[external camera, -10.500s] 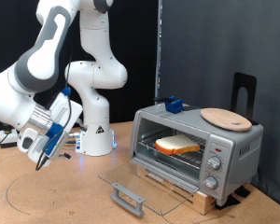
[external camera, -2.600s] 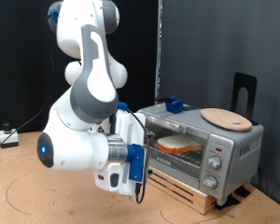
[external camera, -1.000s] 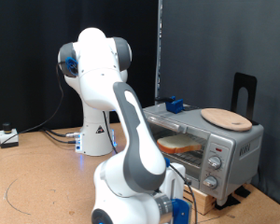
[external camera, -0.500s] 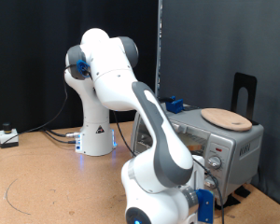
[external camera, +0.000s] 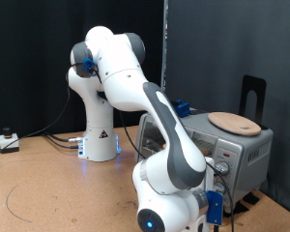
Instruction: Make a piece of toast with the oven
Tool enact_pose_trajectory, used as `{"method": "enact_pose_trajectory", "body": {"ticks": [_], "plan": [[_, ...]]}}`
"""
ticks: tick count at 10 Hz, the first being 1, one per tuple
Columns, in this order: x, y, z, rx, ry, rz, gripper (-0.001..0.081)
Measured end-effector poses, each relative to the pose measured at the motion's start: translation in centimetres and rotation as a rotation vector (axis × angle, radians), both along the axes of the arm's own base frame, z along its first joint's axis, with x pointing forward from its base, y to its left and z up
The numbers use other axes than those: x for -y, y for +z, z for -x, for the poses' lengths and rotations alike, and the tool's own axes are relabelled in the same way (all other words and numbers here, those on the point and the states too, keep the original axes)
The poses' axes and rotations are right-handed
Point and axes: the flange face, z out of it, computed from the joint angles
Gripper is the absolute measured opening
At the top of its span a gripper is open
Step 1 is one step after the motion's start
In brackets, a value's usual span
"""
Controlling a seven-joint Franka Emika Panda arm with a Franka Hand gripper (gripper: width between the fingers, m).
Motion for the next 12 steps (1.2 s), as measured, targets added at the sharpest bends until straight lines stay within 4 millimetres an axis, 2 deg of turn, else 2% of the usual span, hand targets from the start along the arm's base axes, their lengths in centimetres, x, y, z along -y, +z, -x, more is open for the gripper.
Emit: {"method": "enact_pose_trajectory", "body": {"ticks": [2, 4, 5, 6, 7, 8, 9, 11, 12], "plan": [[-0.23, 0.13, 0.26, 0.004, -0.009, 0.007, 0.0804], [-0.38, 0.11, 0.36, 0.009, -0.012, 0.012, 0.0546], [-0.46, 0.11, 0.38, 0.009, -0.013, 0.011, 0.0546], [-0.36, 0.11, 0.31, 0.01, -0.019, 0.011, 0.0361], [-0.28, 0.34, 0.2, 0.013, -0.024, 0.01, 0.0226], [-0.19, 0.12, 0.17, 0.015, -0.03, 0.017, 0.0226], [-0.19, 0.12, 0.18, 0.014, -0.031, 0.017, 0.0092], [-0.11, 0.08, 0.21, 0.056, -0.032, 0.006, 0.0092], [-0.01, 0.21, 0.47, 0.149, -0.043, -0.02, 0.0092]]}}
